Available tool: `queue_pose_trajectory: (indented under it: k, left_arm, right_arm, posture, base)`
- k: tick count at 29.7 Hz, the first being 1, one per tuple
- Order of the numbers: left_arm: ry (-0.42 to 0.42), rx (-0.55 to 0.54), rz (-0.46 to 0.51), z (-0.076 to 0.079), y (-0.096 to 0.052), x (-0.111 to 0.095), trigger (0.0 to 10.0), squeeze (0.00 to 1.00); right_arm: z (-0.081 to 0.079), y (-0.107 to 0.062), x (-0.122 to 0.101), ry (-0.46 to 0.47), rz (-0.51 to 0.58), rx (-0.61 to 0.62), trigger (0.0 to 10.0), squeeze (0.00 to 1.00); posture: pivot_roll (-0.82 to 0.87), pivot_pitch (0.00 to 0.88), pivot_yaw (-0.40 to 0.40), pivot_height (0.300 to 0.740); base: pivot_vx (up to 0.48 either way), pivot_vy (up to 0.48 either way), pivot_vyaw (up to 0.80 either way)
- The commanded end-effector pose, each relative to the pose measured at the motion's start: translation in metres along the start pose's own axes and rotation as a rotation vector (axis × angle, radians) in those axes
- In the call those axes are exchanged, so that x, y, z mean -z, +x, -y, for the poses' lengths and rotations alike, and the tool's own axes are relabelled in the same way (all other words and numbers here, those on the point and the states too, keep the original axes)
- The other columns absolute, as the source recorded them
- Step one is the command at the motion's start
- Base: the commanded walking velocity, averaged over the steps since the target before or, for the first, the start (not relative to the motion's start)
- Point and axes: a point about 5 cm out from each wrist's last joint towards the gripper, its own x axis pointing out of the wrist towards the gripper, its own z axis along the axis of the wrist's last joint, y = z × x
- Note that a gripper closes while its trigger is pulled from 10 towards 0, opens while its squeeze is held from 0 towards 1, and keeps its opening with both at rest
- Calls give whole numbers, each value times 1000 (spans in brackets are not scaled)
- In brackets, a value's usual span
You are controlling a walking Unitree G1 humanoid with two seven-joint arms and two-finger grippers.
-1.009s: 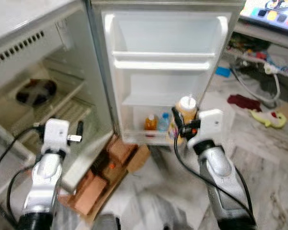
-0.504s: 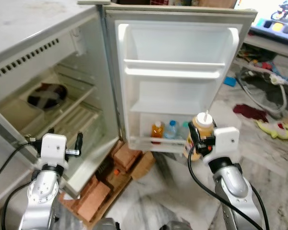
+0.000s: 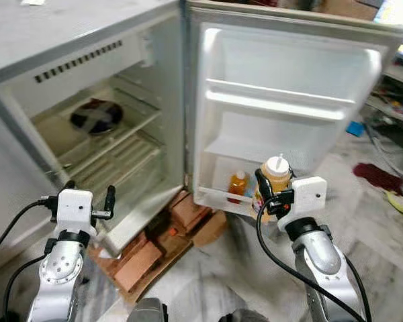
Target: Restocking fridge
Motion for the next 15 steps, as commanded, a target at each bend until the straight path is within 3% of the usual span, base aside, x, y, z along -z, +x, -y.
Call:
queue_pose_trajectory:
  k: [1,8,15]
  left_arm:
    - [-3,14,8,1,5,-3,10000,0]
    - [-10,18,13,4,8,-4,10000,0]
    - [-8,28,18,5,9,-5,10000,0]
  right_arm:
    - [3,-1,0,-6,-3,10,10000,0]
    - [5,2,0,-6,-4,12,10000,0]
    - [4,2,1,-3,-5,11,10000,0]
  posture:
    - [-34,31,-41,740]
    - [-34,32,-38,740]
    - [-34,36,-36,740]
  base:
    - [0,0,0]
    - [0,0,0]
    - [344,215,0]
